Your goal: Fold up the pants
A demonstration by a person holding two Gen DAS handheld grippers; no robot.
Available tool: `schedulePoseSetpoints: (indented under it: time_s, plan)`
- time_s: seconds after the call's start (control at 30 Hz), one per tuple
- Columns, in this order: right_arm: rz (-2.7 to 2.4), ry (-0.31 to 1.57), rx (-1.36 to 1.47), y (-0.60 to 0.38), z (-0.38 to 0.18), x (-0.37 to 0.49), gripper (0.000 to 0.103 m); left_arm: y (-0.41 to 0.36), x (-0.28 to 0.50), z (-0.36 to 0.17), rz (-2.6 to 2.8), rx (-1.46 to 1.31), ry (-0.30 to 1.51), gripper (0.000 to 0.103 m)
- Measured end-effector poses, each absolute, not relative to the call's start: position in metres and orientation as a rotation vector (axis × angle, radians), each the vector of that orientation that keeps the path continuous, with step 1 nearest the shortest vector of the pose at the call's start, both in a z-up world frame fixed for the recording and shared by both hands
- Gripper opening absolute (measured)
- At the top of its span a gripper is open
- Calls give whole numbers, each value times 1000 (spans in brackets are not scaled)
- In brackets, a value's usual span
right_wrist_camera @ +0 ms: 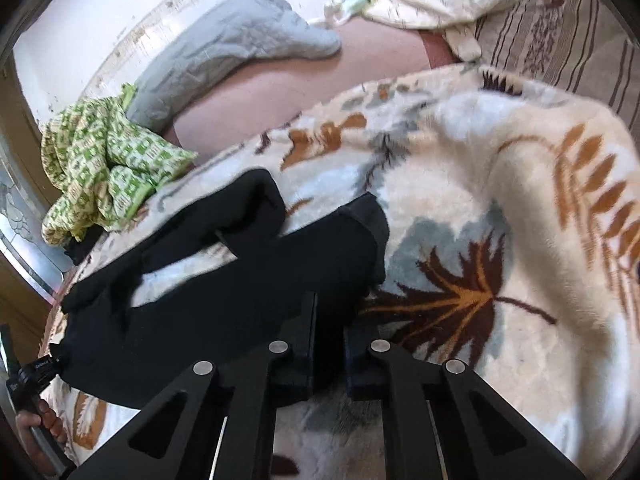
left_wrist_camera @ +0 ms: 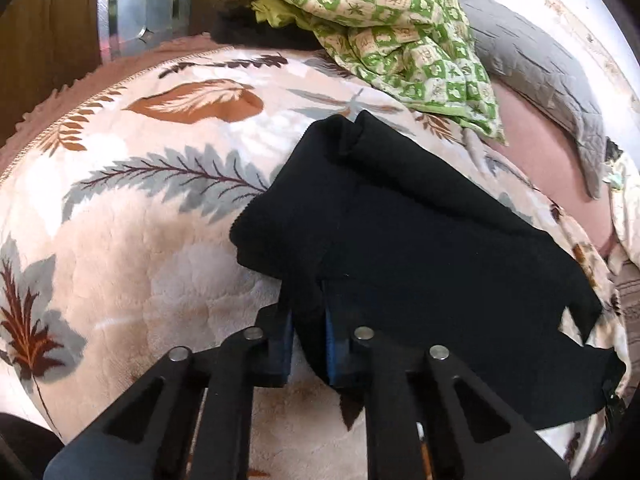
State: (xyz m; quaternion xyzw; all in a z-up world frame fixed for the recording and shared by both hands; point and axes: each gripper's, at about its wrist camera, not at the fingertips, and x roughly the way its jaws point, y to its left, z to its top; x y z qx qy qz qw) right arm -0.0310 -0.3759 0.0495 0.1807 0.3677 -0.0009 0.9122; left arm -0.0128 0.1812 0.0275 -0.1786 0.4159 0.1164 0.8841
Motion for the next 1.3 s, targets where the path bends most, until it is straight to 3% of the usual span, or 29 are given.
schedulePoseSetpoints:
  time_s: [0.2,0.27,0.3,0.4,0.5,0.77,0.83,0.87,0.9,0.93,1.0,1.13,1.3]
  plan:
    - [11,715,323,-375,78,-59,8,191,-26,34,127,-412,873,10]
    - [7,713,316,-374,80,-63,8,191,-30,35,126,-425,885,15]
    - [1,716,315,-374,79,-64,8,192,-35,35,125,-431,891,24]
    - [-8,722,322,-373,76,-64,8,190,-49,37,124,-423,881,73]
    - [-8,727,324,-374,71,-64,8,188,-61,40,143,-396,847,84]
    - [-6,752,340,-378,60,-61,8,182,-28,28,180,-370,873,86]
    - [-10,760,342,-379,57,-59,8,182,-15,28,163,-382,852,80]
    - [-9,762,344,-379,56,-60,8,181,-10,27,144,-386,851,69]
    - [-10,767,348,-380,55,-59,8,181,-3,26,133,-377,866,35]
    - [-11,768,350,-380,54,-59,8,181,0,25,141,-365,879,14]
    - [-12,766,353,-380,56,-61,8,186,0,27,119,-394,880,8]
    - [-3,751,333,-379,68,-70,8,198,-19,36,6,-500,874,7]
    - [0,750,314,-384,83,-93,8,181,-49,46,-63,-442,906,7]
